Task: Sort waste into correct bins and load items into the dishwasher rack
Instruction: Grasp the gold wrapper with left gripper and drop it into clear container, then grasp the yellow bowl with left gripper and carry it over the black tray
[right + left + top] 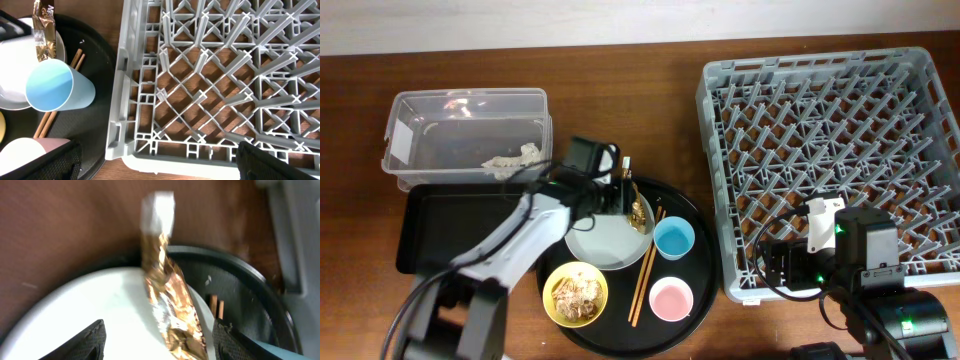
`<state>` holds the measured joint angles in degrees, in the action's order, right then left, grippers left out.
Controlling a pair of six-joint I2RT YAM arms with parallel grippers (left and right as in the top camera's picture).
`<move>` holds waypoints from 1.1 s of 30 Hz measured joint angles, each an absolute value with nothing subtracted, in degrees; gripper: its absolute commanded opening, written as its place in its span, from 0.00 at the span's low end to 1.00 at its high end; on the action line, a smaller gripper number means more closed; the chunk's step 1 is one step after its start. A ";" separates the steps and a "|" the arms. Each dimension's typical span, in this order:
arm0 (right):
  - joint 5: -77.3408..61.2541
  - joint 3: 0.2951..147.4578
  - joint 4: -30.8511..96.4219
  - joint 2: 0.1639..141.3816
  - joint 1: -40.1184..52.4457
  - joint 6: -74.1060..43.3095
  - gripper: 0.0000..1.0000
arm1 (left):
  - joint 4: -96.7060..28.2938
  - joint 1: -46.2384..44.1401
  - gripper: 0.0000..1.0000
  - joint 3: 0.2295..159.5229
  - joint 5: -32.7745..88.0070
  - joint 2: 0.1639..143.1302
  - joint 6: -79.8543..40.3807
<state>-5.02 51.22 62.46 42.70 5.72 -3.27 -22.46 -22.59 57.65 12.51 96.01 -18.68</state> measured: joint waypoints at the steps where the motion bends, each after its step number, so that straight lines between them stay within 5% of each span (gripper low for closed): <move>1: -5.02 51.22 62.48 42.70 5.74 -3.25 0.99 | -22.22 -23.57 0.66 57.63 12.73 98.61 -20.71; 5: -5.02 51.22 62.52 42.70 5.72 -3.27 0.99 | -18.83 -23.68 0.45 57.63 14.66 102.48 -23.49; 9: -5.02 51.22 62.57 42.70 5.72 -3.27 0.99 | -17.74 -23.68 0.00 57.63 16.16 104.09 -24.69; 16: -5.02 51.22 62.54 42.70 5.72 -3.25 0.99 | -20.32 -21.54 0.00 57.65 16.78 102.17 -24.71; 23: -5.02 51.22 62.59 42.70 5.72 -3.29 0.99 | -18.13 -3.70 0.01 57.67 12.08 82.63 -23.27; 24: -5.02 51.22 62.59 42.70 5.72 -3.25 0.99 | -17.76 -1.13 0.04 57.67 10.52 82.54 -23.20; 26: -5.02 51.22 62.59 42.70 5.72 -3.25 0.99 | -16.56 3.29 0.35 57.65 6.15 83.22 -23.11; 33: -5.02 51.22 62.57 42.70 5.74 -3.27 0.99 | -10.48 6.24 0.39 57.65 2.87 87.18 -20.84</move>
<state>-5.02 51.22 62.57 42.70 5.74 -3.27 -10.48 6.24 57.65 2.87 87.18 -20.84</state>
